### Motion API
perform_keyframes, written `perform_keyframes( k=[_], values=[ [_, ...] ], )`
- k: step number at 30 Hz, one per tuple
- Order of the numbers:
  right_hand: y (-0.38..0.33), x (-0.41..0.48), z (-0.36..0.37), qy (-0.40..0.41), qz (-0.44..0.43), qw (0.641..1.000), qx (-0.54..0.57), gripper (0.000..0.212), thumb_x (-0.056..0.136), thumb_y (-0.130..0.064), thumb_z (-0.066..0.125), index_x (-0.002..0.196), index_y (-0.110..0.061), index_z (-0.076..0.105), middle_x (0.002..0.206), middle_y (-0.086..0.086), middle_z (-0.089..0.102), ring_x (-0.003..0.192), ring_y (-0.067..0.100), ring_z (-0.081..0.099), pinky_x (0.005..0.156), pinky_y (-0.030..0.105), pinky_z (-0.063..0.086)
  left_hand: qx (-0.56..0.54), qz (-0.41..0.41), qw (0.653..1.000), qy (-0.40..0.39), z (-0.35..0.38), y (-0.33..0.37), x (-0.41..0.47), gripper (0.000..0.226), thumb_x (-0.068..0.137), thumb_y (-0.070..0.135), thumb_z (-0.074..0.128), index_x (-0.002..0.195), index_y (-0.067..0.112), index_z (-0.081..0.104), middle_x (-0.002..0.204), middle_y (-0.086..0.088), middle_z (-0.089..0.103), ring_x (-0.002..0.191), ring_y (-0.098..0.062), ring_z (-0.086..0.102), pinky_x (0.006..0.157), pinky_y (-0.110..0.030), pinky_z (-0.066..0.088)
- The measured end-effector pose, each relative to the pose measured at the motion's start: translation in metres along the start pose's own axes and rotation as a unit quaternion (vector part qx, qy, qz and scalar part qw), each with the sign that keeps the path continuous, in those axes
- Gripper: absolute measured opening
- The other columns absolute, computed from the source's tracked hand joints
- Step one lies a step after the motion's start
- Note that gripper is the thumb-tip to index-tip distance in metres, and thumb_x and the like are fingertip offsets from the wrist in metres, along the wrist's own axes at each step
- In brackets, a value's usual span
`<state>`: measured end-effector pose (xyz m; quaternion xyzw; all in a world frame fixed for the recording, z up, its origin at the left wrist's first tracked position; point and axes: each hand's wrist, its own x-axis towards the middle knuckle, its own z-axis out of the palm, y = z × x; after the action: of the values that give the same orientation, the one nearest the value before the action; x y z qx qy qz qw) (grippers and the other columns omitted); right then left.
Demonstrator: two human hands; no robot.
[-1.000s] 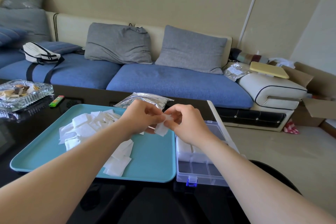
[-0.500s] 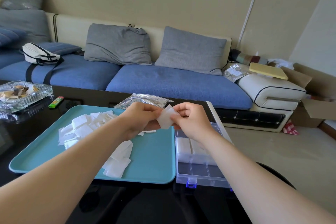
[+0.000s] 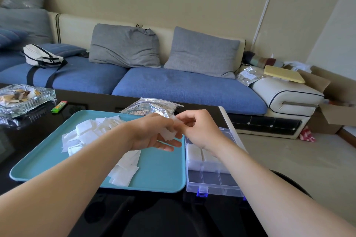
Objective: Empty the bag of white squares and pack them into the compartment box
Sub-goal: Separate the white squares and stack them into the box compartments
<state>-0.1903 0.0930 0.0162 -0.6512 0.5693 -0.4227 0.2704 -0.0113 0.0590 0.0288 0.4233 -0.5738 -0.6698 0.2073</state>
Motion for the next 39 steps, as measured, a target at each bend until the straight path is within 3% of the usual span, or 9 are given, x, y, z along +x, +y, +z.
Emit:
perform_keyframes(
  k=[3,6,10,13,15,26,30,35,39],
  values=[
    [0.001,-0.003,0.002,0.009,-0.042,0.99,-0.135,0.017,0.097,-0.036,0.075,0.113,-0.036,0.081,0.1,-0.018,0.065,0.093,0.004,0.06,0.086,0.023,0.051,0.009,-0.025,1.0,0.012,-0.001,-0.002,0.003,0.03,0.104,0.006,0.04,0.115,-0.002,0.067,0.102,-0.017,0.074,0.098,-0.036,0.075,0.095,-0.051,0.059],
    [-0.006,-0.007,0.002,-0.021,-0.045,0.989,-0.14,0.047,0.091,-0.028,0.078,0.136,-0.029,0.067,0.128,-0.006,0.063,0.116,0.01,0.056,0.095,0.023,0.042,-0.014,-0.033,0.999,0.03,-0.001,-0.003,0.007,0.028,0.107,0.011,0.044,0.122,-0.003,0.063,0.099,-0.019,0.072,0.091,-0.036,0.074,0.089,-0.05,0.062],
    [-0.005,-0.007,0.011,-0.049,-0.06,0.982,-0.174,0.09,0.064,-0.049,0.093,0.145,-0.032,0.056,0.135,-0.014,0.065,0.12,0.009,0.06,0.098,0.028,0.05,-0.017,-0.017,0.999,0.027,0.0,-0.004,0.008,0.027,0.105,0.016,0.052,0.121,0.0,0.067,0.105,-0.018,0.069,0.088,-0.031,0.069,0.073,-0.04,0.06],
    [-0.003,-0.006,0.017,-0.005,-0.102,0.984,-0.145,0.046,0.07,-0.031,0.09,0.11,-0.029,0.069,0.097,-0.012,0.073,0.087,0.011,0.065,0.077,0.026,0.054,-0.017,-0.009,1.0,0.019,0.002,-0.003,0.007,0.027,0.098,0.017,0.066,0.12,0.002,0.068,0.103,-0.015,0.068,0.092,-0.033,0.07,0.083,-0.046,0.063],
    [-0.006,-0.007,0.015,0.007,-0.129,0.984,-0.12,0.035,0.072,-0.019,0.086,0.101,-0.022,0.068,0.088,-0.006,0.071,0.08,0.017,0.062,0.071,0.029,0.053,-0.014,-0.009,1.0,0.02,0.003,-0.003,0.006,0.035,0.094,0.018,0.072,0.124,0.001,0.067,0.102,-0.015,0.067,0.093,-0.033,0.071,0.087,-0.05,0.063],
    [-0.01,-0.011,0.017,0.022,-0.127,0.983,-0.13,0.042,0.069,-0.027,0.088,0.106,-0.026,0.069,0.09,-0.01,0.073,0.084,0.011,0.068,0.075,0.034,0.057,0.014,0.007,1.0,0.01,0.008,-0.004,0.006,0.02,0.096,0.021,0.069,0.109,0.006,0.066,0.098,-0.012,0.069,0.09,-0.028,0.073,0.085,-0.049,0.063],
    [-0.01,-0.011,0.015,0.033,-0.113,0.983,-0.139,0.071,0.07,-0.032,0.088,0.136,-0.027,0.062,0.125,-0.01,0.071,0.108,0.009,0.067,0.091,0.029,0.057,0.007,0.014,1.0,0.005,0.011,-0.004,0.007,0.022,0.098,0.024,0.07,0.112,0.007,0.067,0.087,-0.008,0.066,0.083,-0.025,0.072,0.079,-0.043,0.062],
    [-0.012,-0.011,0.017,0.039,-0.157,0.978,-0.131,0.036,0.073,-0.021,0.083,0.104,-0.021,0.066,0.091,-0.007,0.07,0.084,0.016,0.065,0.073,0.036,0.054,0.006,0.01,1.0,0.01,0.012,-0.001,0.005,0.017,0.1,0.024,0.063,0.102,0.007,0.06,0.098,-0.014,0.065,0.092,-0.031,0.074,0.086,-0.049,0.063],
    [-0.012,-0.014,0.012,0.01,-0.157,0.98,-0.123,0.042,0.075,-0.021,0.083,0.113,-0.022,0.066,0.095,-0.011,0.071,0.092,0.012,0.065,0.079,0.026,0.052,0.022,0.003,0.999,0.026,0.012,-0.002,0.004,0.025,0.104,0.034,0.062,0.101,0.009,0.06,0.08,-0.007,0.059,0.072,-0.023,0.068,0.075,-0.042,0.062]
  ],
)
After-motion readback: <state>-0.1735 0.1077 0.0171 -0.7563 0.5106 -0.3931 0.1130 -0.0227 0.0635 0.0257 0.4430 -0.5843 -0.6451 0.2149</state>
